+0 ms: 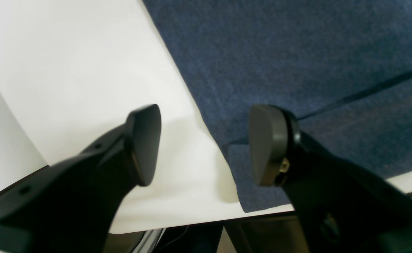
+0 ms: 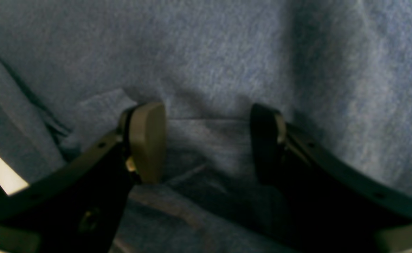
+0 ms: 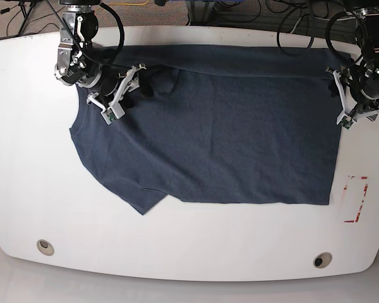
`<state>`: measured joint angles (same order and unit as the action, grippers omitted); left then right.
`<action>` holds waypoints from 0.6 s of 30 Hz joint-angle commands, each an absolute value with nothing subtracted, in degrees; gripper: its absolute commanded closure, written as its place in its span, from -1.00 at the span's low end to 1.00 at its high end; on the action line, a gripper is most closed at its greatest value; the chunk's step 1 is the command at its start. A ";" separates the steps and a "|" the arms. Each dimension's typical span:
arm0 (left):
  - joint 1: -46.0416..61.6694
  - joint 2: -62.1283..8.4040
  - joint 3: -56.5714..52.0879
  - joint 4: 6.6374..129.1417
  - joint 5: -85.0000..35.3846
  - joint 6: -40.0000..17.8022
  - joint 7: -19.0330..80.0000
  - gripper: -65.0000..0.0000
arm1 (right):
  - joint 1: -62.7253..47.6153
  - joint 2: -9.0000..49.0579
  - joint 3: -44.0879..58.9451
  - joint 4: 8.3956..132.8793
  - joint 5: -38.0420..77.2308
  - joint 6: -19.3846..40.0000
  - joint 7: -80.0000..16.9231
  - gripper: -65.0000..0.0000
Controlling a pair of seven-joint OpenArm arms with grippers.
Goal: Layout the t-shirt on the table in an organized manner, then fold the t-shirt properly
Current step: 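Move the right gripper onto the shirt and pinch the bunched fabric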
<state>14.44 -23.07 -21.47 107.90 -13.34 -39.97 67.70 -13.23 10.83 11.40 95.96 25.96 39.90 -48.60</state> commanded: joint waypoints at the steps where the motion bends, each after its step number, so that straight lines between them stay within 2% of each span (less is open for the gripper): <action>1: 14.02 -23.96 -21.85 108.62 -13.41 -40.00 67.21 -0.13 | -12.70 11.74 11.82 96.84 26.95 40.00 -47.52 -0.02; 7: 14.02 -23.96 -21.85 108.62 -13.41 -40.00 67.21 -0.13 | -12.44 12.26 11.56 96.84 23.34 40.00 -47.52 0.52; 10: 14.02 -23.96 -21.85 108.62 -13.41 -40.00 67.21 -0.13 | -12.35 12.18 11.56 96.84 20.97 40.00 -47.43 0.72; 14: 14.02 -23.96 -21.76 108.62 -13.41 -40.00 67.21 -0.13 | -12.44 12.18 11.47 96.84 20.00 40.00 -47.43 0.81; 18: 14.02 -23.96 -21.76 108.62 -13.41 -40.00 67.21 -0.13 | -12.62 12.18 11.47 97.10 19.91 40.00 -47.43 0.83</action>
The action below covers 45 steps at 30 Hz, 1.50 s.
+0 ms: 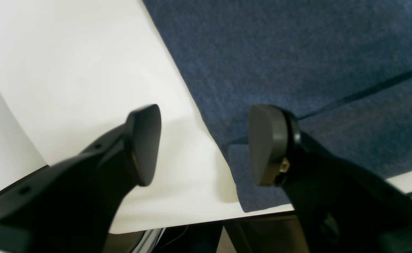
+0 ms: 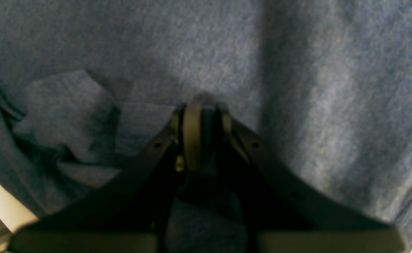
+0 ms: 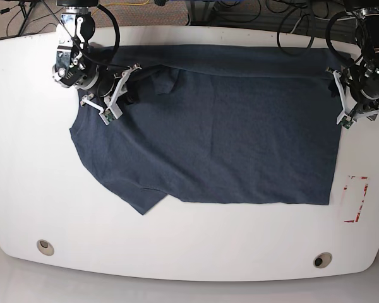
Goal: Layout the t-shirt on the table in an organized manner, then fold the t-shirt properly
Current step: 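Move the right gripper onto the shirt and pinch the bunched fabric, then drag the pinched fabric with the right gripper toward its corner and release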
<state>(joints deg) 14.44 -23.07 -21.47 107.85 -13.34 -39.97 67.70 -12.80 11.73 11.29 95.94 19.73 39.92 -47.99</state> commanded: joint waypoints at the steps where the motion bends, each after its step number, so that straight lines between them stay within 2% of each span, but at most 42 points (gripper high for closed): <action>1: 14.02 -23.96 -21.76 108.62 -13.41 -40.00 67.21 -0.13 | -12.62 12.18 11.56 97.19 19.91 40.00 -47.43 0.84; 5: 14.02 -23.96 -21.67 108.62 -13.41 -40.00 67.21 -0.13 | -12.62 12.18 11.56 97.98 20.26 40.00 -47.52 1.00; 19: 14.02 -23.96 -21.67 108.53 -13.41 -40.00 67.21 -0.13 | -12.00 12.18 11.56 108.26 20.00 40.00 -50.59 1.00; 45: 14.02 -23.96 -21.58 108.53 -13.14 -40.00 67.21 -0.13 | -4.79 12.09 11.47 107.12 20.35 40.00 -50.59 0.99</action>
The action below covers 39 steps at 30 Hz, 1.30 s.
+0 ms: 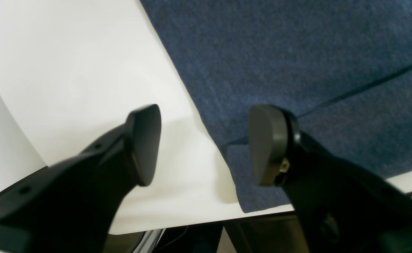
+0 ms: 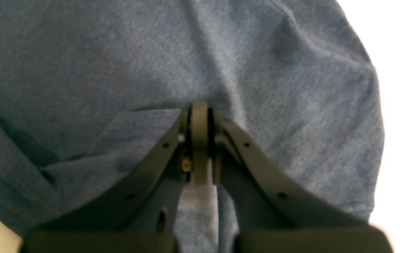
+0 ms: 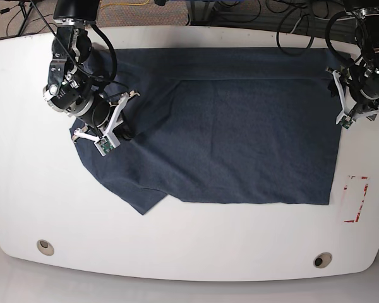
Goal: Layout the t-shirt on the table in an organized manner, then fold the t-shirt properly
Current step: 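Drag the pinched fabric with the right gripper toward its corner and release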
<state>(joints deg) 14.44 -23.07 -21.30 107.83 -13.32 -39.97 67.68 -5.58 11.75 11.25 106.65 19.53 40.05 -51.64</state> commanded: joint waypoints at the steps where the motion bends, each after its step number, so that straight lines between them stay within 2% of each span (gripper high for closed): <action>1: 14.02 -23.96 -21.58 108.53 -13.14 -40.00 67.21 -0.13 | -4.70 12.09 11.47 107.03 20.35 40.00 -50.59 0.98; 3: 14.02 -23.96 -21.58 108.53 -13.14 -40.00 67.21 -0.13 | -4.35 12.09 11.47 106.95 20.26 40.00 -50.59 0.89; 6: 14.02 -23.96 -21.58 108.53 -13.14 -40.00 67.21 -0.13 | -4.26 12.09 11.47 106.95 20.09 40.00 -50.59 0.57; 7: 14.02 -23.96 -21.58 108.53 -13.14 -40.00 67.21 -0.13 | -4.26 12.09 11.82 107.03 20.26 40.00 -50.59 0.37; 12: 14.02 -23.87 -21.49 108.53 -13.41 -40.00 67.21 -0.13 | -4.62 12.44 12.88 108.70 20.00 40.00 -50.59 -0.33; 15: 14.02 -22.99 -21.23 108.62 -13.32 -40.00 67.21 -0.13 | -6.73 12.53 15.08 110.64 20.09 40.00 -50.68 -0.50; 21: 14.02 -21.32 -21.58 108.70 -13.41 -40.00 67.12 -0.13 | -12.09 12.70 19.38 113.98 19.74 40.00 -50.68 -0.42; 31: 14.29 -18.77 -21.49 108.62 -13.14 -40.00 67.03 -0.13 | -23.16 12.35 27.74 115.38 20.35 40.00 -50.68 -0.07; 39: 15.96 -18.86 -21.23 108.53 -13.14 -40.00 67.03 -0.13 | -29.32 12.18 28.53 115.65 20.44 40.00 -50.68 -0.06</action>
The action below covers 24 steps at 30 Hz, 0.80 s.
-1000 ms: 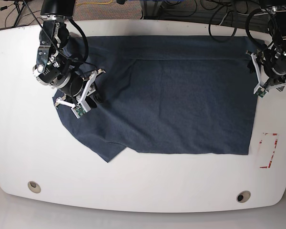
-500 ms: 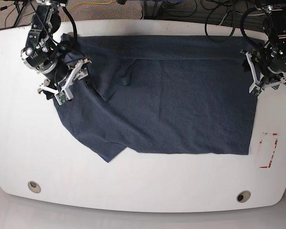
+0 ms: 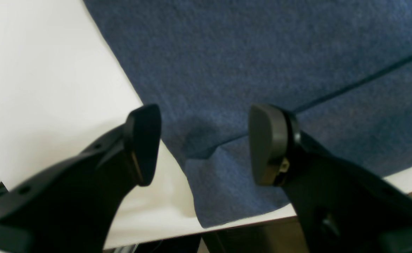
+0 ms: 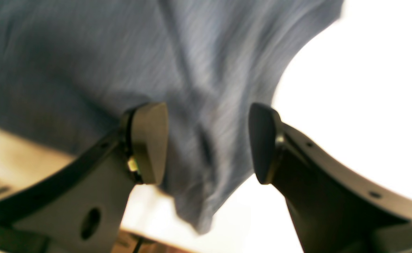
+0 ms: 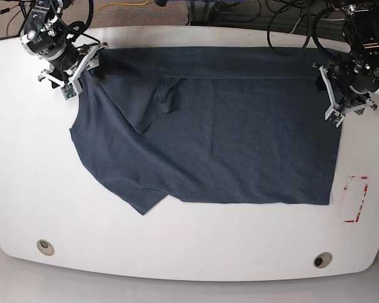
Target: Layout the t-shirt on the table in an organized manner, then fold the t-shirt properly
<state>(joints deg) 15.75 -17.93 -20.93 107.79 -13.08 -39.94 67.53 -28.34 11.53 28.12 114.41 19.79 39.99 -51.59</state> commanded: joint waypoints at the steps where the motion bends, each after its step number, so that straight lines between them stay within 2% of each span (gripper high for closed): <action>1: 16.04 -19.03 -21.23 108.53 -13.14 -40.00 67.03 -0.13 | -29.67 12.18 28.53 115.65 20.44 40.00 -50.68 -0.06; 7: 17.71 -19.30 -21.41 108.44 -13.14 -40.00 66.51 -0.13 | -31.08 12.35 28.62 115.21 19.74 40.00 -50.42 -0.06; 13: 20.70 -20.44 -21.05 106.95 -13.05 -40.00 61.32 -0.13 | -30.81 12.97 31.08 112.40 19.65 40.00 -50.33 -0.06; 24: 19.82 -22.11 -20.35 97.10 -13.14 -40.00 58.77 -0.13 | -30.55 20.79 32.22 104.66 19.74 40.00 -50.24 -0.06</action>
<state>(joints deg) 19.92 -21.32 -20.14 98.06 -14.76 -40.38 59.64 -30.46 18.87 31.55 104.01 19.77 40.18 -51.00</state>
